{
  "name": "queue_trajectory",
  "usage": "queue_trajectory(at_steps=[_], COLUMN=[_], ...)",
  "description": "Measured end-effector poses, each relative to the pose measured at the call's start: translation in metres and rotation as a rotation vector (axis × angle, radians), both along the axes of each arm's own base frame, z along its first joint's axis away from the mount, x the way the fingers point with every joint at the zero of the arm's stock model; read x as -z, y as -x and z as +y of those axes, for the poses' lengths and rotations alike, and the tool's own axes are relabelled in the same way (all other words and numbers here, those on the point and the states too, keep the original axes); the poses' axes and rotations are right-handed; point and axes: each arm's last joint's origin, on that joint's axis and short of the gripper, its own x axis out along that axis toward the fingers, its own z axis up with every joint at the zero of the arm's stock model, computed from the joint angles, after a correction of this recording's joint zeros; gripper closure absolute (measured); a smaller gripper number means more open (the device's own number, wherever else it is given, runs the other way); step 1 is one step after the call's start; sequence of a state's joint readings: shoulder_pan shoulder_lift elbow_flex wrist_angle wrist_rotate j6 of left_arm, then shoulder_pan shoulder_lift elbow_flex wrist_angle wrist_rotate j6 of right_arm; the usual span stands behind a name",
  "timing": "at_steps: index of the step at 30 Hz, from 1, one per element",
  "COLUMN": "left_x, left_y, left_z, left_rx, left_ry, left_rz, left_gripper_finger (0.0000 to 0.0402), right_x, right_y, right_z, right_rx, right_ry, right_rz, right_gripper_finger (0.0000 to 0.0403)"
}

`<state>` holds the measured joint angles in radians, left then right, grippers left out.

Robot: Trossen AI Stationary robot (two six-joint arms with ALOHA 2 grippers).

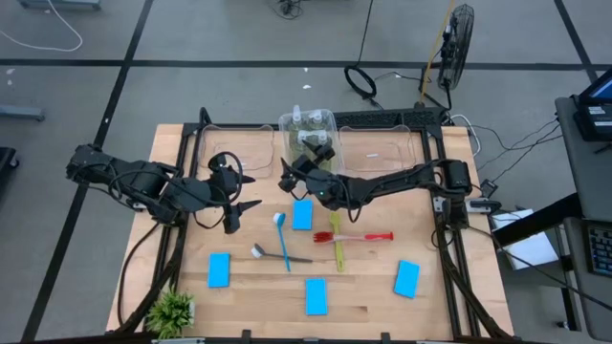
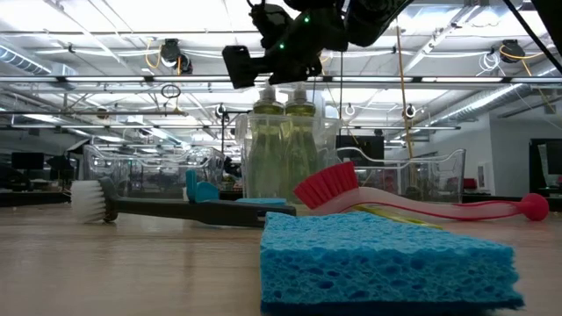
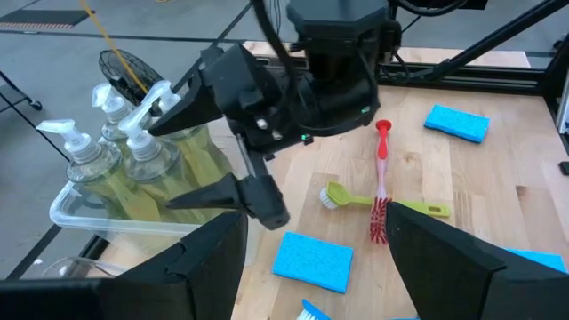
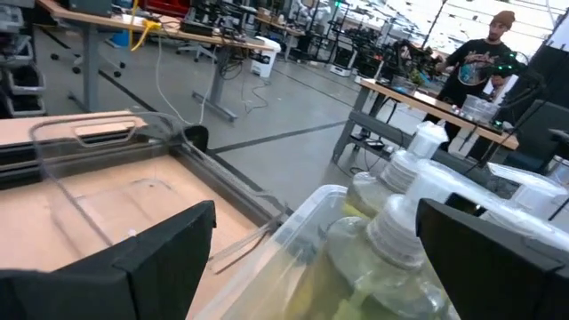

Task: Pick & Place Kitchen Sink Supplies
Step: Put the red dish brush into the left transparent bin

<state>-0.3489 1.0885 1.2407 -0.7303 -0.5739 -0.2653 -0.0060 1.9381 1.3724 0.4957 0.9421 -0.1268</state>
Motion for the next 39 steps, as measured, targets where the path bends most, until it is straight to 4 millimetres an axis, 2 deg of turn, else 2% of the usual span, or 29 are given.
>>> queue_trajectory(at_steps=[7,14,16,21,26,39], left_x=[0.000,0.000,0.000,0.000,0.001,0.001], left_y=[0.000,0.000,0.000,0.000,0.000,0.000], left_z=[0.000,0.000,0.000,-0.001,-0.002,-0.002], left_rx=[0.000,0.000,0.005,0.035,0.050,0.037], left_ry=[0.000,0.000,0.003,0.023,0.040,0.090], left_rz=[0.000,0.000,0.001,0.008,0.010,0.000], left_gripper_finger=[0.0133,0.0133,0.0133,0.0133,0.0133,0.0133], right_x=[-0.006,-0.038,-0.048,-0.068,-0.081,-0.104], right_y=[0.002,0.014,0.022,0.044,0.072,0.149], right_z=[0.017,0.045,0.057,0.081,0.096,0.108], right_rx=[-0.040,-0.111,-0.144,-0.221,-0.277,-0.312], right_ry=[0.017,0.015,0.032,0.084,0.077,-0.063], right_rz=[0.007,-0.066,-0.040,0.101,0.221,0.362], right_gripper_finger=[0.0025,0.0025,0.0025,0.0025,0.0025,0.0025])
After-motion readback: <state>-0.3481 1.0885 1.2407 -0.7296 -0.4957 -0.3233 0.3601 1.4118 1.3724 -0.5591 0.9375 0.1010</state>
